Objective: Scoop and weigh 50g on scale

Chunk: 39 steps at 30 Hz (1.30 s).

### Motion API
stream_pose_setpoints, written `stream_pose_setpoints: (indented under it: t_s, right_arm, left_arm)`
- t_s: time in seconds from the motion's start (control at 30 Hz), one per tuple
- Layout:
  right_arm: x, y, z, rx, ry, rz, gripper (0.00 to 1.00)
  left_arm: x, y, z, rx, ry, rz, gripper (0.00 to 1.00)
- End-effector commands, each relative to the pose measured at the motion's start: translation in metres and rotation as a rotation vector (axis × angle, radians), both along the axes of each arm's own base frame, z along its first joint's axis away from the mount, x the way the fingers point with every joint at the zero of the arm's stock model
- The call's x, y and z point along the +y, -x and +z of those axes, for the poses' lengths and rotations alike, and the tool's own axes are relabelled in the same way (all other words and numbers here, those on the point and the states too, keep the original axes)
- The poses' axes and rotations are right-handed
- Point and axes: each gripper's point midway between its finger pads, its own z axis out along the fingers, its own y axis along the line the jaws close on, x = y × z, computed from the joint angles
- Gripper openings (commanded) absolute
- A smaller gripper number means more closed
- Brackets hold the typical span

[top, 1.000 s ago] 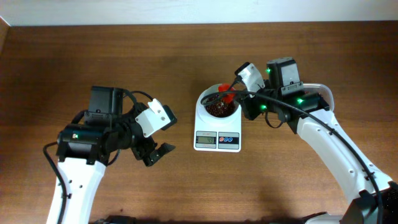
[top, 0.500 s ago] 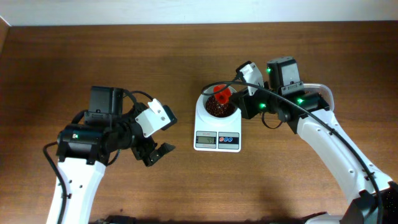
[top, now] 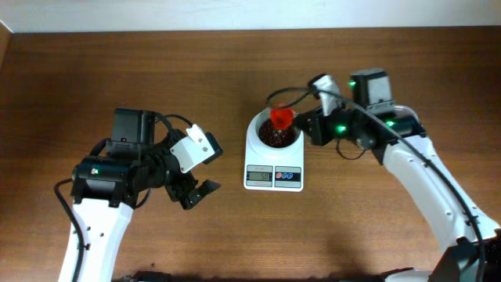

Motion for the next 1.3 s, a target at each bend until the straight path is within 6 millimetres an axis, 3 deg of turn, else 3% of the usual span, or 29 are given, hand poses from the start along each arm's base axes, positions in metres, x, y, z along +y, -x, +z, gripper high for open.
stream_pose_setpoints:
  t_s: [0.0,0.23,0.5,0.7,0.83,1.03,1.17,1.27]
  right_arm:
    - [-0.012,0.001,0.030,-0.005,-0.131,0.006,0.04]
    - [-0.051,-0.008,0.032,0.019,-0.169,-0.079,0.04]
    - [-0.113,-0.008,0.021,0.113,-0.173,-0.258,0.04]
    - [-0.185,-0.004,0.014,0.135,-0.111,-0.473,0.04]
    - [-0.229,0.003,0.002,0.107,0.116,-0.607,0.04]
    - [-0.252,0.010,0.006,0.064,0.352,-0.720,0.04]
    - [-0.256,0.013,-0.002,0.065,0.572,-0.759,0.04]
    - [-0.253,0.009,0.003,-0.003,0.764,-0.745,0.04]
  left_arm:
    - [0.001,-0.003,0.007,-0.016,0.006,0.008,0.99]
    - [0.001,-0.003,0.007,-0.016,0.007,0.008,0.99]
    - [0.001,-0.003,0.007,-0.016,0.007,0.008,0.99]
    - [0.001,-0.003,0.007,-0.016,0.007,0.008,0.99]
    - [0.001,-0.003,0.007,-0.016,0.006,0.008,0.99]
    - [0.001,-0.003,0.007,-0.016,0.007,0.008,0.99]
    - [0.001,-0.003,0.007,-0.016,0.006,0.008,0.99]
    - [0.001,-0.003,0.007,-0.016,0.007,0.008,0.99]
